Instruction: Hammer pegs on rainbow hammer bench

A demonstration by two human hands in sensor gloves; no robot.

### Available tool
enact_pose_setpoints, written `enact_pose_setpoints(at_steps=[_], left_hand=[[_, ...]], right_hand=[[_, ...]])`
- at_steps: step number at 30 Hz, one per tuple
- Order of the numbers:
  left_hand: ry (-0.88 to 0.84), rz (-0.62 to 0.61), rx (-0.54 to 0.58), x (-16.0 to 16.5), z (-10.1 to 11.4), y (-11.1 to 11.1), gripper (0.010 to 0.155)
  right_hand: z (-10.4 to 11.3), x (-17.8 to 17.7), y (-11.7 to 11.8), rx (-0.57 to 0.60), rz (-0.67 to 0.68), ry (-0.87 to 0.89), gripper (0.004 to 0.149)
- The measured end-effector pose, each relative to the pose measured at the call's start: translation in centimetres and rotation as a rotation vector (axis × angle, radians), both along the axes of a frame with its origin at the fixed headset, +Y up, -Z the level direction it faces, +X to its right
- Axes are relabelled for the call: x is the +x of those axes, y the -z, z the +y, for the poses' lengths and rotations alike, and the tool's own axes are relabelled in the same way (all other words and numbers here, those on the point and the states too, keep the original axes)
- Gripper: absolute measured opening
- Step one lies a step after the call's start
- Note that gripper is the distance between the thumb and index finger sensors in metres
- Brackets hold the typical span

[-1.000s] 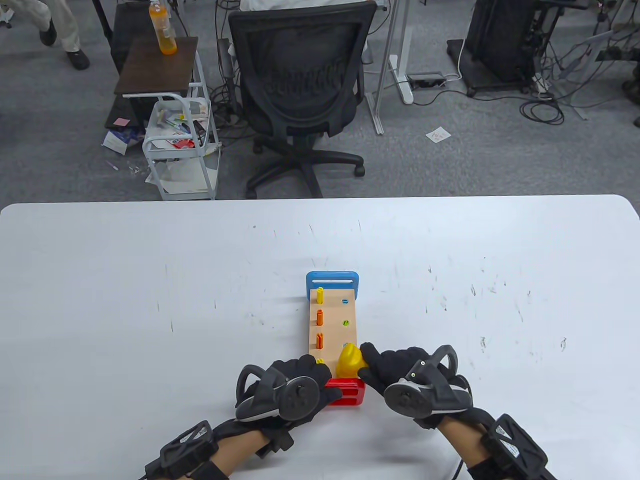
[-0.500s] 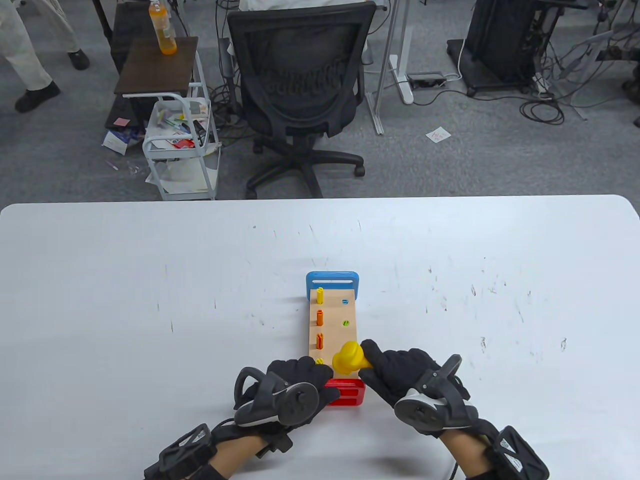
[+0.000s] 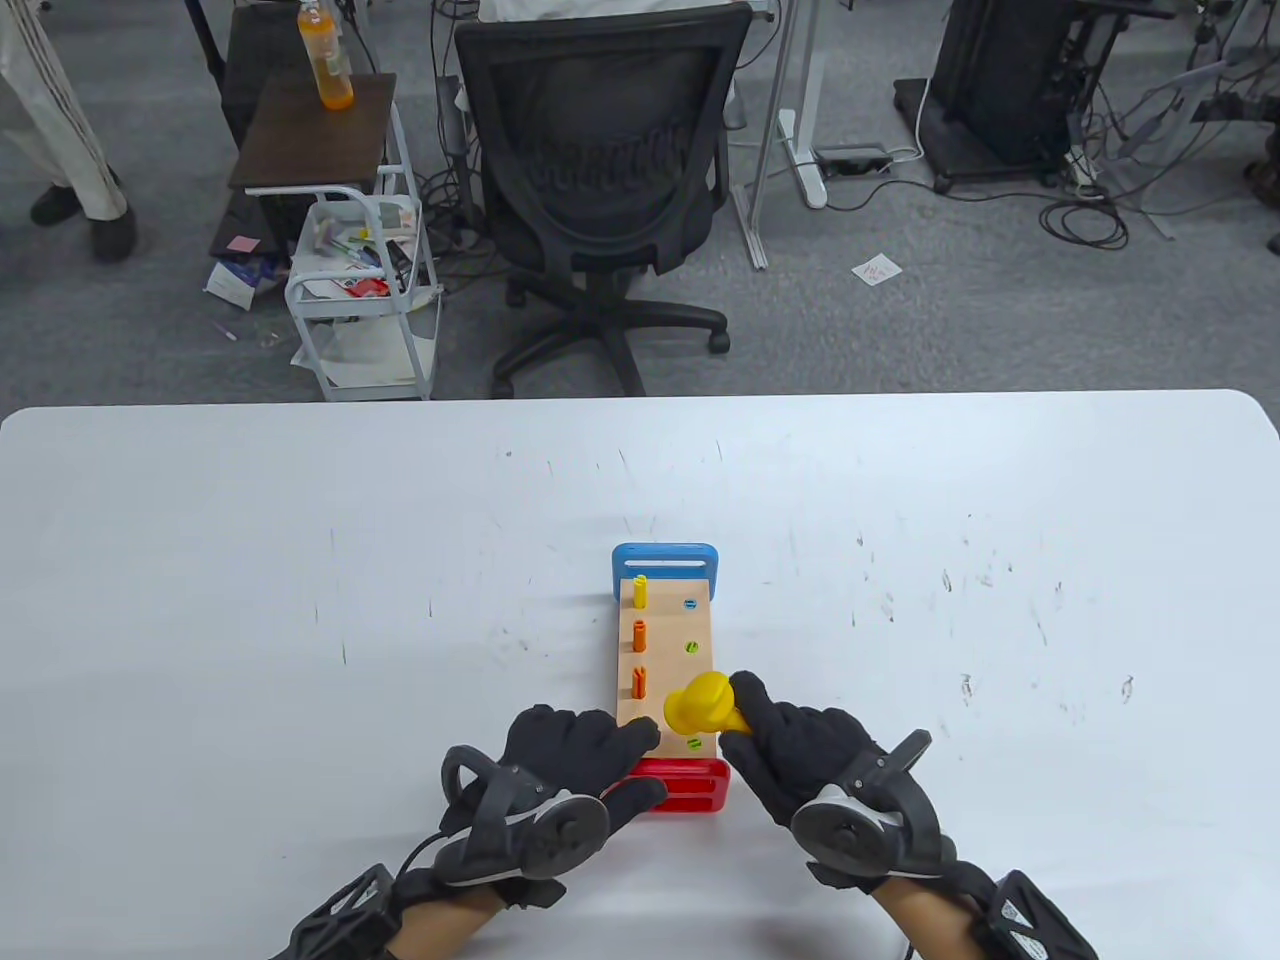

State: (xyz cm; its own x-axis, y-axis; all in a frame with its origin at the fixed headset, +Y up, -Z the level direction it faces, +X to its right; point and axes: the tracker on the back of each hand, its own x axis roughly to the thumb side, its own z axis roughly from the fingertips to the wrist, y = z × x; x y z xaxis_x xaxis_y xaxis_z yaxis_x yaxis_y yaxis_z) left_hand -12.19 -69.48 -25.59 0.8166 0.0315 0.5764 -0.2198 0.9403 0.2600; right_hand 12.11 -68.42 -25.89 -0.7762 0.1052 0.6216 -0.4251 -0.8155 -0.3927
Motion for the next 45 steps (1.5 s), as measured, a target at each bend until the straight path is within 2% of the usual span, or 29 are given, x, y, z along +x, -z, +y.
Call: enact_pose_setpoints(at_steps=[3,9,12,13,17,22,26,28,31,32,34,37,41,43,45], left_hand=[[-0.094,0.013,0.042,0.0,0.9,-0.6,0.067],[-0.329,0.002,-0.086,-0.2,1.2,-0.6,0.073],[-0.450,-0.023,-0.183,-0.1,1.2,-0.5,0.072],[-0.472,-0.035,-0.196,0.0,1.1,-0.6,0.072],[-0.414,-0.014,-0.138,-0.2,1.0,-0.6,0.075],[-0.475,-0.023,-0.236,-0.7,0.6,-0.1,0.077],[-0.486,-0.057,-0.265,-1.0,0.8,0.1,0.068],[-0.485,-0.066,-0.280,-1.2,1.0,0.2,0.065],[-0.478,-0.056,-0.275,-1.5,1.2,0.9,0.064],[-0.487,-0.045,-0.270,-1.8,1.5,1.3,0.063],[-0.511,-0.029,-0.259,-2.4,2.2,1.9,0.062],[-0.527,0.044,-0.213,-3.5,4.2,3.3,0.058],[-0.557,0.104,-0.189,-4.6,6.8,5.7,0.056],[-0.596,0.109,-0.148,-4.7,8.0,6.8,0.056],[-0.602,0.103,-0.081,-4.4,9.0,7.7,0.064]], right_hand=[[0.4,-0.6,-0.6,-0.003,0.028,0.062,0.063],[0.6,-2.3,-1.3,-0.034,0.020,0.140,0.067],[0.2,-3.8,-1.8,-0.127,0.074,0.160,0.070],[0.0,-4.4,-2.0,-0.192,0.123,0.173,0.069],[-0.6,-5.1,-2.1,-0.252,0.152,0.184,0.071],[-1.2,-5.6,-2.2,-0.282,0.262,0.164,0.071],[-1.3,-5.2,-1.9,-0.298,0.288,0.170,0.067],[-1.2,-5.0,-1.9,-0.275,0.259,0.165,0.066],[-0.7,-5.1,-1.8,-0.150,0.206,0.104,0.066],[-0.6,-5.1,-1.6,-0.120,0.169,0.069,0.066],[-0.7,-5.0,-1.1,-0.163,0.108,0.007,0.071],[-1.5,-5.1,0.1,-0.302,0.010,-0.112,0.082],[-2.6,-5.7,1.5,-0.436,-0.005,-0.210,0.081],[-2.8,-6.2,1.8,-0.445,-0.026,-0.244,0.080],[-2.9,-6.7,2.1,-0.418,-0.037,-0.298,0.076]])
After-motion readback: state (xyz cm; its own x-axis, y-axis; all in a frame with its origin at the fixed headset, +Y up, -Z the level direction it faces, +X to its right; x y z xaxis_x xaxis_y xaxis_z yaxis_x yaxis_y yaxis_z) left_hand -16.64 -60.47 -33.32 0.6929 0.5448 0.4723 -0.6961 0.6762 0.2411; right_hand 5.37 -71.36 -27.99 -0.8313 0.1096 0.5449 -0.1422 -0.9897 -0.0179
